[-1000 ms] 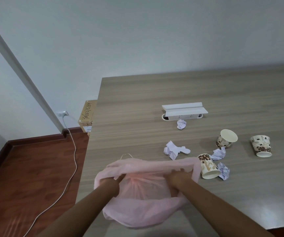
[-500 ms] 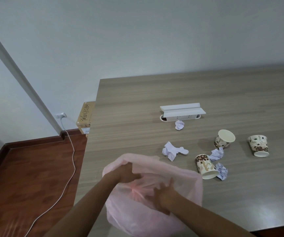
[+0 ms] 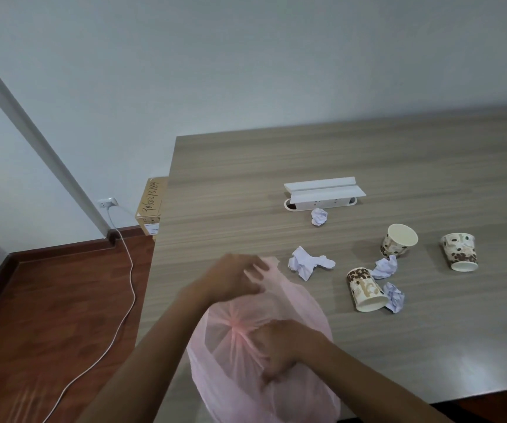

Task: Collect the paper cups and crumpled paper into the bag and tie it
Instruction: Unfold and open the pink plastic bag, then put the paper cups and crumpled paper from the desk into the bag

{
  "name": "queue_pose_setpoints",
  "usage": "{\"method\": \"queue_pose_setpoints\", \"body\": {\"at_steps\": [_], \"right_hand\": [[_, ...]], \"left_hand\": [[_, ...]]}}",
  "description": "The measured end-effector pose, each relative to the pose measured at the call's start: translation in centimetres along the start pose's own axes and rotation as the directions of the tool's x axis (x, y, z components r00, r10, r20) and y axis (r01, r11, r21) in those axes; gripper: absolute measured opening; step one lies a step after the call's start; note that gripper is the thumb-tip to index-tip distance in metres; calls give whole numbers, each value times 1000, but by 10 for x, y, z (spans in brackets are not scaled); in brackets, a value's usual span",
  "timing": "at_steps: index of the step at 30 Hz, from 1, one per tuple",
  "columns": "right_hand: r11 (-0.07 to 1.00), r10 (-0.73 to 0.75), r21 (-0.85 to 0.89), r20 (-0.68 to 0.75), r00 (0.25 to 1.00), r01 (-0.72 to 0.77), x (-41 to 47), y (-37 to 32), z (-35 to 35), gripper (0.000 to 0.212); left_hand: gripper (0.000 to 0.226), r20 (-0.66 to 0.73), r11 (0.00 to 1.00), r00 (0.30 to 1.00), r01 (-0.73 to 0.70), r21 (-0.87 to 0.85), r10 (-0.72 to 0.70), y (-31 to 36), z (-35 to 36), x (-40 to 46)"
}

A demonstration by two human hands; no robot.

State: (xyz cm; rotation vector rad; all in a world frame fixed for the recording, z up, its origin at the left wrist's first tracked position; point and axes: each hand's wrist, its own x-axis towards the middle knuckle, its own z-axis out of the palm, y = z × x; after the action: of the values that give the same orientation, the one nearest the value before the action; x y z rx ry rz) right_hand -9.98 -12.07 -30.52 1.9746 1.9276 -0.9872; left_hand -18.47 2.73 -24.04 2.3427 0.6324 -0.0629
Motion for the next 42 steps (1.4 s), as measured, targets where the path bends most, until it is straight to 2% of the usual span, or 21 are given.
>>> {"method": "queue_pose_setpoints", "body": {"at_steps": [1,3,5,6,8,10,12,13,14,15,16,19,21,28,30,32,37,42], "right_hand": [[1000,-11,20,-55,998,12,-2,-1,-10,75],[996,0,93,-147,989,14,-8,-5,-32,61],[981,27,192,-287,958,30,-15,-3,-51,52],[962,47,269,-361,931,56,-18,1,-58,45],[884,131,449,-511,849,134,-21,14,-67,29],[814,276,549,-653,706,190,-23,29,-74,16],[767,453,601,-755,474,224,-22,46,-76,4],[736,541,641,-750,380,218,-19,56,-76,2],[699,617,690,-715,329,188,-15,66,-75,3],[661,676,739,-663,320,134,-10,77,-73,5],[619,719,781,-605,343,79,-3,89,-69,9],[541,747,839,-456,483,-45,17,122,-53,32],[538,741,837,-414,528,-98,23,134,-44,44],[554,738,812,-379,558,-181,15,153,-33,76],[554,748,815,-396,532,-172,17,159,-29,80],[553,762,818,-419,495,-158,16,159,-31,74],[554,784,798,-403,472,-237,12,152,-27,29],[514,798,846,-410,441,-144,10,149,-18,22]], "left_hand": [[38,-135,998,989,-57,40,62,4,-8,2],[51,-325,958,928,-93,271,182,3,-17,7],[72,-299,895,939,-19,445,169,-10,-18,12],[73,-247,872,962,17,489,120,-17,-17,15],[48,-207,873,977,65,483,42,-27,-13,18],[21,-271,913,962,129,388,-21,-34,-11,17],[14,-349,938,933,199,284,-92,-41,-12,13],[14,-370,945,922,218,243,-117,-45,-15,11],[14,-388,950,911,233,208,-138,-48,-17,10],[13,-402,952,901,250,177,-162,-50,-20,8],[13,-414,953,893,261,152,-178,-50,-21,8],[13,-407,957,893,262,124,-192,-47,-18,1],[12,-402,965,899,238,111,-175,-45,-16,-6],[10,-424,980,898,175,94,-119,-27,-16,-31],[10,-428,983,897,163,85,-112,-24,-17,-35],[11,-440,985,891,157,75,-109,-20,-19,-36],[11,-430,988,897,142,66,-100,-23,-18,-40],[9,-427,977,886,213,27,-181,-27,-6,-47]]}}
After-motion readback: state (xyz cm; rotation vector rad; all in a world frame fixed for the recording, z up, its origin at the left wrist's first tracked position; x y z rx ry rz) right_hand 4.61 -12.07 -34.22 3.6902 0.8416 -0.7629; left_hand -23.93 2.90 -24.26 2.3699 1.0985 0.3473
